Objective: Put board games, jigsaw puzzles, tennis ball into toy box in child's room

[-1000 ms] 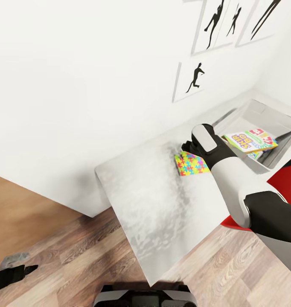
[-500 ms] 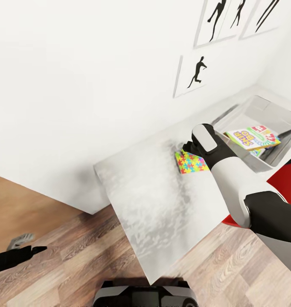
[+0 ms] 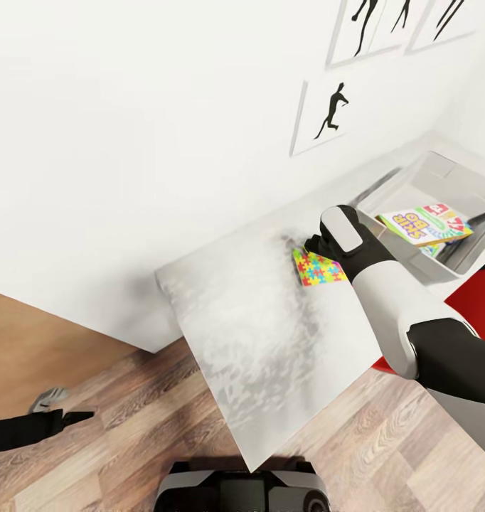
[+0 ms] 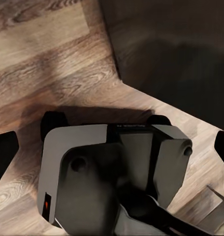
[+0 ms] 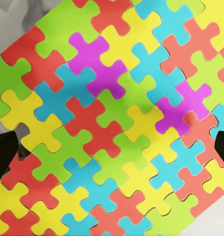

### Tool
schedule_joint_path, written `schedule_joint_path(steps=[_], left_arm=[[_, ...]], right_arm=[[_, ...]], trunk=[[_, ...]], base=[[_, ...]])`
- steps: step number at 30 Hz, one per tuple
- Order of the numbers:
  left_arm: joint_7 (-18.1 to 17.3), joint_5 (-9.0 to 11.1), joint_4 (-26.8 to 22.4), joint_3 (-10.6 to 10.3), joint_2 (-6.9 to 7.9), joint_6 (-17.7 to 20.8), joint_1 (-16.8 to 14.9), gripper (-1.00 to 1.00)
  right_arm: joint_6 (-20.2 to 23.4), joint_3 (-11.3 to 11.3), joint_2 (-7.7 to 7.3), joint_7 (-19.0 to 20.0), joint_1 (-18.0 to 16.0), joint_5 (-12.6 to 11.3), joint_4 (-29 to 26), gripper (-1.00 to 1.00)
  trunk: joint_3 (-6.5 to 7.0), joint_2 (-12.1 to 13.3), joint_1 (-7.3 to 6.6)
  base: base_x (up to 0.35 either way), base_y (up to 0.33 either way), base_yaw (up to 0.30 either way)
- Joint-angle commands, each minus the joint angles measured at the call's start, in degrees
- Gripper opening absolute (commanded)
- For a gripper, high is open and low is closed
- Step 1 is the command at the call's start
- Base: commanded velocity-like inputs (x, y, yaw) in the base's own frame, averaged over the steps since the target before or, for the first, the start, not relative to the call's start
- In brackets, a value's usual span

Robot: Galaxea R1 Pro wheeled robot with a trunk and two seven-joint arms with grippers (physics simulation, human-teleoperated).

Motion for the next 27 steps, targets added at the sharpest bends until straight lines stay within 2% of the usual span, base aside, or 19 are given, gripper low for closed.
schedule_joint_path(steps=[1, 5, 22, 27], left_arm=[[-2.0, -0.6, -0.1, 0.2, 0.38, 0.5, -0.1, 1.0], [-5.5, -0.7, 0.0, -0.1, 1.06, 0.5, 0.1, 1.0], [-6.6, -0.7, 0.0, -0.2, 1.26, 0.3, 0.3, 1.0], [-9.1, -0.6, 0.0, -0.2, 1.16, 0.3, 0.4, 1.0]], right_arm=[[0.4, 0.3, -0.05, -0.4, 0.0, -0.4, 0.0, 1.0], [0.4, 0.3, -0.05, -0.4, 0.0, -0.4, 0.0, 1.0], [0.9, 0.4, -0.14, -0.2, 0.1, -0.4, 0.0, 1.0], [1.0, 0.5, -0.13, -0.2, 0.1, -0.4, 0.0, 1.0]], trunk=[[-0.18, -0.1, 0.05], [-0.47, -0.1, 0.05], [-0.55, -0.1, 0.05], [-0.55, -0.1, 0.05]], base=[[0.0, 0.0, 0.0], [0.0, 0.0, 0.0], [-0.016, 0.0, 0.0], [-0.006, 0.0, 0.0]])
